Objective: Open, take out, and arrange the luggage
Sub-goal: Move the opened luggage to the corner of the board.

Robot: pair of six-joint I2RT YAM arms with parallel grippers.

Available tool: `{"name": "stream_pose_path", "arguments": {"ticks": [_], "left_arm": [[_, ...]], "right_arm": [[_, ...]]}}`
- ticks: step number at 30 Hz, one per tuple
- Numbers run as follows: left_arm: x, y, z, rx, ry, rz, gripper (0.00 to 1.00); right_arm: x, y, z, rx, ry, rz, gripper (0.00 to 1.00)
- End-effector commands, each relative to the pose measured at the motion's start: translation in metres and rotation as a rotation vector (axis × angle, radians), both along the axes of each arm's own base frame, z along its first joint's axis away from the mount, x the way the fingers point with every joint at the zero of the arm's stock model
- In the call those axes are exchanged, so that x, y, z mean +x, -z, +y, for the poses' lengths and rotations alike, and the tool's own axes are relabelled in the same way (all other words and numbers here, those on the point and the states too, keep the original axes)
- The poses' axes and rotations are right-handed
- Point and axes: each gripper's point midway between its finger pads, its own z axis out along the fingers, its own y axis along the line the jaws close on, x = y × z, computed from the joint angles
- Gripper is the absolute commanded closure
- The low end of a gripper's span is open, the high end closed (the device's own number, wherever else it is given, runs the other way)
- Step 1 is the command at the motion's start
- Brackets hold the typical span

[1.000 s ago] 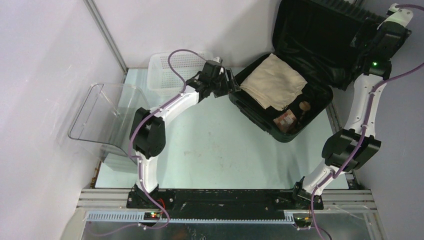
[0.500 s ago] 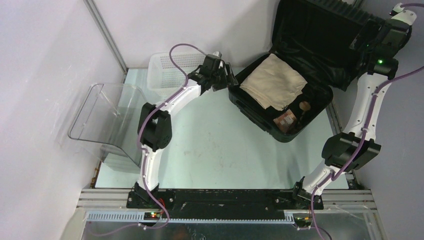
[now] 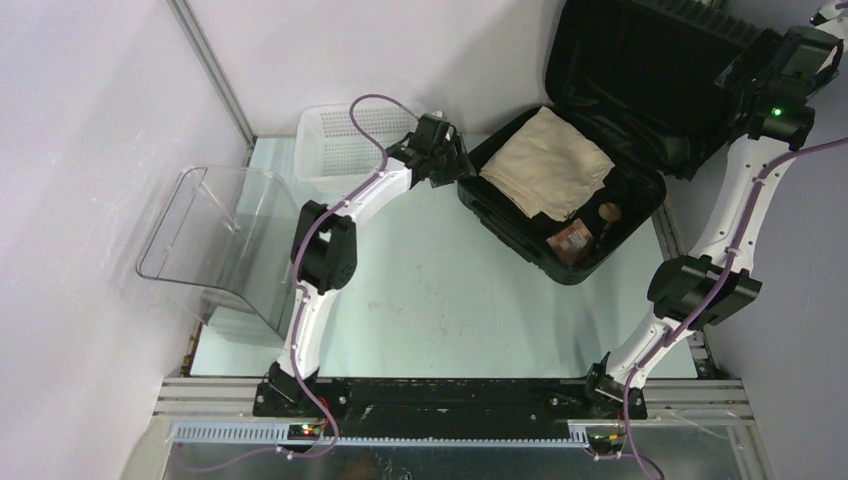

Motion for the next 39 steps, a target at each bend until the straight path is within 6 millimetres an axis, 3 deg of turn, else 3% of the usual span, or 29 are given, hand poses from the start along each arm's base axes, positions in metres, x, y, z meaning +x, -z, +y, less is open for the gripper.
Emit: {"name": "stream_pose_path", "arguments": {"ticks": [1, 4, 5, 6, 7, 13, 16, 21, 27, 33, 36, 39], "left_arm": [[0.005, 0.004, 0.0, -0.012, -0.019, 0.022, 0.45], [-0.002, 0.009, 0.0, -0.026, -0.021, 0.029, 0.64], [-0.004, -0.001, 0.001, -0.038, -0.024, 0.013, 0.73], [-0.006, 0.002, 0.001, -0.037, -0.025, 0.011, 0.76], [-0.007, -0.007, 0.0, -0.048, -0.023, -0.008, 0.82], [-0.029, -0.01, -0.002, -0.049, 0.006, -0.013, 0.92], [-0.035, -0.016, -0.001, -0.06, 0.011, -0.026, 0.94], [-0.043, -0.01, 0.001, -0.055, 0.017, -0.006, 1.0], [-0.046, -0.023, -0.002, -0.085, 0.026, -0.024, 0.9], [-0.045, -0.049, -0.004, -0.101, 0.046, -0.061, 0.68], [-0.05, -0.057, -0.006, -0.115, 0.065, -0.063, 0.54], [-0.059, -0.07, -0.008, -0.125, 0.089, -0.076, 0.46]], "right_arm": [[-0.011, -0.013, 0.009, 0.039, -0.006, -0.054, 0.21], [-0.013, -0.014, 0.011, 0.037, -0.015, -0.059, 0.21], [-0.014, -0.015, 0.011, 0.036, -0.016, -0.058, 0.21], [-0.015, -0.016, 0.01, 0.033, -0.014, -0.06, 0.2], [-0.016, -0.018, 0.008, 0.026, -0.012, -0.063, 0.2], [-0.024, -0.028, -0.016, -0.005, 0.074, -0.112, 0.18], [-0.025, -0.033, -0.019, -0.004, 0.086, -0.133, 0.18], [-0.025, -0.036, -0.023, 0.009, 0.105, -0.155, 0.2], [-0.034, -0.038, -0.002, 0.057, 0.041, -0.157, 0.21], [-0.062, -0.034, 0.019, 0.12, 0.045, -0.136, 0.21], [-0.073, -0.02, 0.024, 0.143, 0.055, -0.111, 0.21], [-0.088, -0.015, 0.036, 0.172, 0.048, -0.106, 0.23]]}}
